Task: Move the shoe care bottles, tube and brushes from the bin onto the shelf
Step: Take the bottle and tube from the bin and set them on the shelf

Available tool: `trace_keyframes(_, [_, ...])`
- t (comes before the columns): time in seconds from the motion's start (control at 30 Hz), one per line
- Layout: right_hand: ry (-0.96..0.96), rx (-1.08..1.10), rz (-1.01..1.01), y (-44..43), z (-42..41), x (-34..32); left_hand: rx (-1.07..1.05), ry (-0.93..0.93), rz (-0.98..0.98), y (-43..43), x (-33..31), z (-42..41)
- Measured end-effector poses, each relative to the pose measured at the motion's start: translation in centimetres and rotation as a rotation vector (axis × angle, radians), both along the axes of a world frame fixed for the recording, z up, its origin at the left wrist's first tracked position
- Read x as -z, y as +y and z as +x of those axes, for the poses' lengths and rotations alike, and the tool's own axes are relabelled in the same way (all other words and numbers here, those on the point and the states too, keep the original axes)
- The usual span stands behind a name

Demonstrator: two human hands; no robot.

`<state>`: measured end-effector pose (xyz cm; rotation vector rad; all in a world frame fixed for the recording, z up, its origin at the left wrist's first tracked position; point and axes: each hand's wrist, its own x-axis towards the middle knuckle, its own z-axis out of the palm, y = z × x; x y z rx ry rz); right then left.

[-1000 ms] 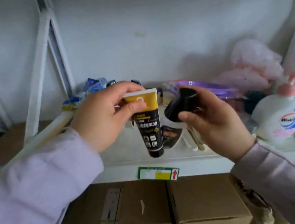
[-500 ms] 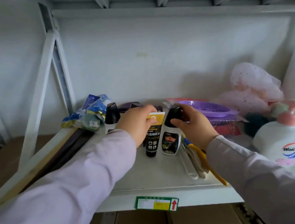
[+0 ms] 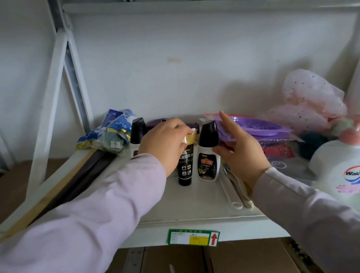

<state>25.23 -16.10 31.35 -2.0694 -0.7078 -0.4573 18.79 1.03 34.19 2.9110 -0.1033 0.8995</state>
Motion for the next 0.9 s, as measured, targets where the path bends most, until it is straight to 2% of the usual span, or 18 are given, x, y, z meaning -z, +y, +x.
trace_keyframes(0.1, [-0.182, 0.017, 0.051, -0.2, -1.4, -0.2, 0.047, -0.110, 0.015, -0.1, 0.0, -0.4])
trace_keyframes(0.2, [-0.325, -0.012, 0.012, -0.7, -3.5, 0.0, 0.174, -0.225, -0.017, -0.6, 0.0, -2.3])
trace_keyframes(0.3, [-0.347, -0.131, -0.057, -1.8, -5.9, 1.3, 0.293, -0.156, -0.081, -0.8, 2.0, -6.2])
trace_keyframes(0.43, [-0.265, -0.391, -0.218, -3.0, -9.3, 4.4, 0.448, 0.053, -0.093, -0.5, 7.0, -11.7])
trace_keyframes(0.57, [-0.124, -0.531, -0.308, -3.3, -11.4, 9.1, 0.451, 0.221, -0.173, 0.5, 12.5, -13.8])
trace_keyframes(0.83, [0.256, -0.517, -0.385, -3.0, -13.2, 20.6, 0.326, 0.519, -0.251, 0.6, 23.3, -15.2])
trace_keyframes(0.9, [0.334, -0.490, -0.447, -3.1, -13.6, 23.6, 0.309, 0.645, -0.252, 0.3, 26.1, -15.3])
